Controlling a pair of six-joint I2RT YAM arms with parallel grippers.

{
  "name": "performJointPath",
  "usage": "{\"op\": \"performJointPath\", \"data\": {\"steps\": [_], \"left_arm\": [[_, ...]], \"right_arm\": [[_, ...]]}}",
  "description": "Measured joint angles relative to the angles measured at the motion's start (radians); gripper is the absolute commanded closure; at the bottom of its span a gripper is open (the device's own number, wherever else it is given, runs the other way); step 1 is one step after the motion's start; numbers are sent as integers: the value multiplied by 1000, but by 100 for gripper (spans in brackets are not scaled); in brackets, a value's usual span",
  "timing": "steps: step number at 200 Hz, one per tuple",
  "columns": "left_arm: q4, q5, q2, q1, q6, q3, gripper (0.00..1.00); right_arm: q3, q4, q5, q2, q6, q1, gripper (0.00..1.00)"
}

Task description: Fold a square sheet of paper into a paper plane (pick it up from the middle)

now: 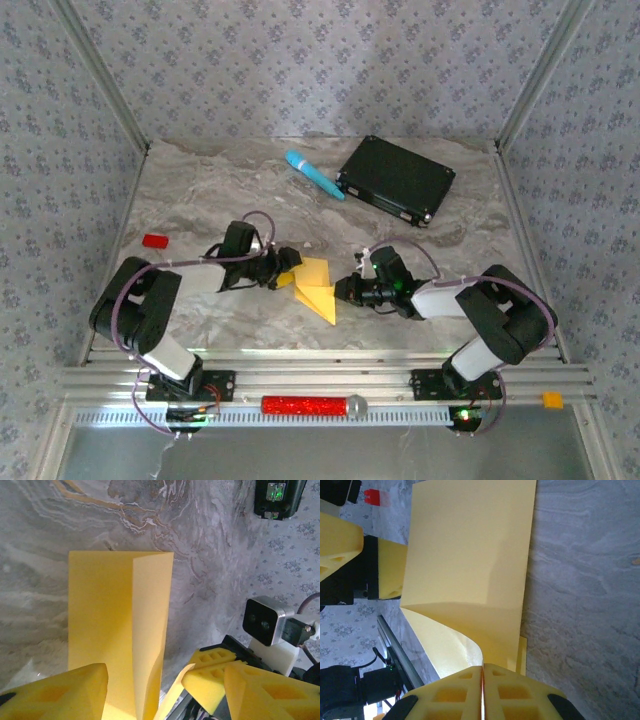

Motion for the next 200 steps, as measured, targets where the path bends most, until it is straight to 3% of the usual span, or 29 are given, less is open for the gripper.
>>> {"op": "performJointPath", "data": {"steps": [24,63,106,144,176,200], "left_arm": [[26,7,33,-9,-20,3,47],[51,29,111,-27,-45,43,72],[104,26,138,-32,-76,54,93],[183,-49,121,-36,-133,-9,98],[183,-130,82,-66,-157,-32,98],[193,-169,56,-91,-166,-32,89]], "right_arm": [[-11,14,-1,3,4,-6,90],[-33,23,-8,3,13,-21,87],[-35,18,-15,-2,18,-27,70],[-35,-134,72,-143,-17,-19,65],[-16,-357,294,-349,-126,63,62],[-15,-455,482,-460,-221,161,60]]}}
